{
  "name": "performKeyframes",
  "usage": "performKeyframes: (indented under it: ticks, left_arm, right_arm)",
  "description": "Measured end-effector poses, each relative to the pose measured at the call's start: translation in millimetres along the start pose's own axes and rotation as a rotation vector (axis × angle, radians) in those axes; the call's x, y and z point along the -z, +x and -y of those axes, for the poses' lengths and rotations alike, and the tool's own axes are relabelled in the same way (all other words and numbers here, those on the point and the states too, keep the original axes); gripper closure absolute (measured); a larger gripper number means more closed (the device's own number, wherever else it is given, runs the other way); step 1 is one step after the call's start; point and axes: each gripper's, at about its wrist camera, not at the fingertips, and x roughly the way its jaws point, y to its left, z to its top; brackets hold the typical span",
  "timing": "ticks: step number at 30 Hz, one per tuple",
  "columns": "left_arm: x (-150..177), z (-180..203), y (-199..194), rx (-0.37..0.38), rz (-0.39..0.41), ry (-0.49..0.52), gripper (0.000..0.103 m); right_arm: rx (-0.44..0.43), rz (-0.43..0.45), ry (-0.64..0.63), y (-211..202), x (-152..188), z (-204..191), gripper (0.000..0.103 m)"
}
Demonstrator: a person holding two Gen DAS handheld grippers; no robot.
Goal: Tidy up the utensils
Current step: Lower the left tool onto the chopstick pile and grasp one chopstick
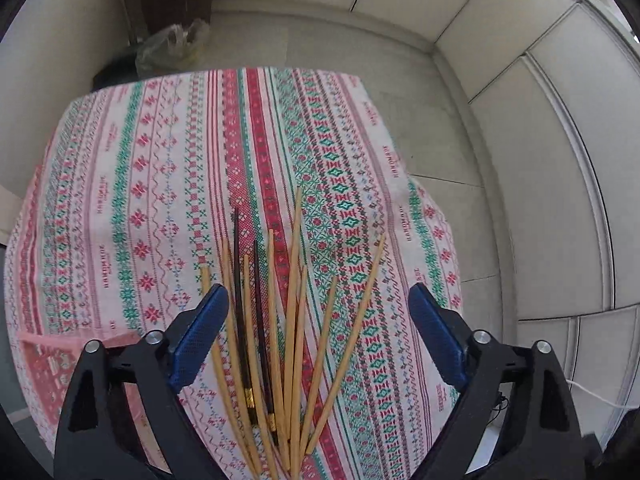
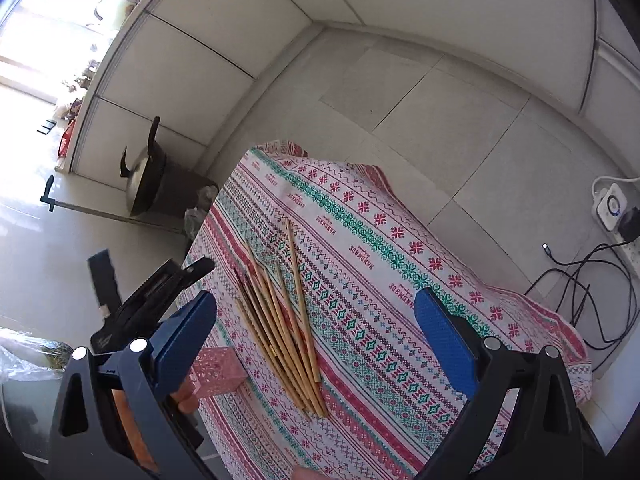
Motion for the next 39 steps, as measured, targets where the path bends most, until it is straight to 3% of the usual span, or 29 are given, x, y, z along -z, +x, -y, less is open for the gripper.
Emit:
performKeyframes:
  ticks: [3, 10, 15, 20, 23, 27, 32, 34, 39]
  left_arm:
    - [-15.8, -5.2, 33.4, -0.020, -0.045, -0.024, 0.037]
    - [-36.1, -4.6, 76.5, -0.065, -0.066, 0.012, 0.061]
    - [-37.4, -0.9, 97.7, -0.127, -0.049, 0.055, 0.099]
    - [-27.1, -8.1, 77.7, -0.075, 0.031, 0.095, 0.099]
    - [-5.5, -4.8, 34.1, -0.008, 0.097, 0.131, 0.099]
    - [39.0, -4.4, -42.2, 0.073, 0.233, 0.224, 0.099]
    - [84.9, -16.6, -123.9, 0.131, 0.388, 0.274, 0.099]
    - [102.2, -24.5, -147.1, 0.141, 0.434, 0.285, 0.099]
    - [137.1, -42.2, -187.8, 0.130, 0.527, 0.297, 0.099]
  right_arm:
    - [0.015, -0.030, -0.038, 8.0, -0.4, -2.1, 0.007]
    - [0.057, -0.048, -0.072, 20.4, -7.6, -3.3, 0.007]
    - [0.141, 0.000, -0.120, 30.2, -11.7, -6.9, 0.007]
    - [0.197, 0.015, -0.167, 52.7, -13.3, -11.2, 0.007]
    - [0.241, 0.002, -0.223, 77.3, -14.6, -18.5, 0.007]
    - [0.196, -0.075, -0.199, 114.7, -21.7, -27.0, 0.007]
    - [0.188, -0.090, -0.201, 157.1, -30.4, -55.0, 0.008]
    - [0.219, -0.107, -0.226, 176.4, -31.2, -66.5, 0.010]
    - [0.316, -0.151, -0.264, 222.5, -23.3, -80.4, 0.031]
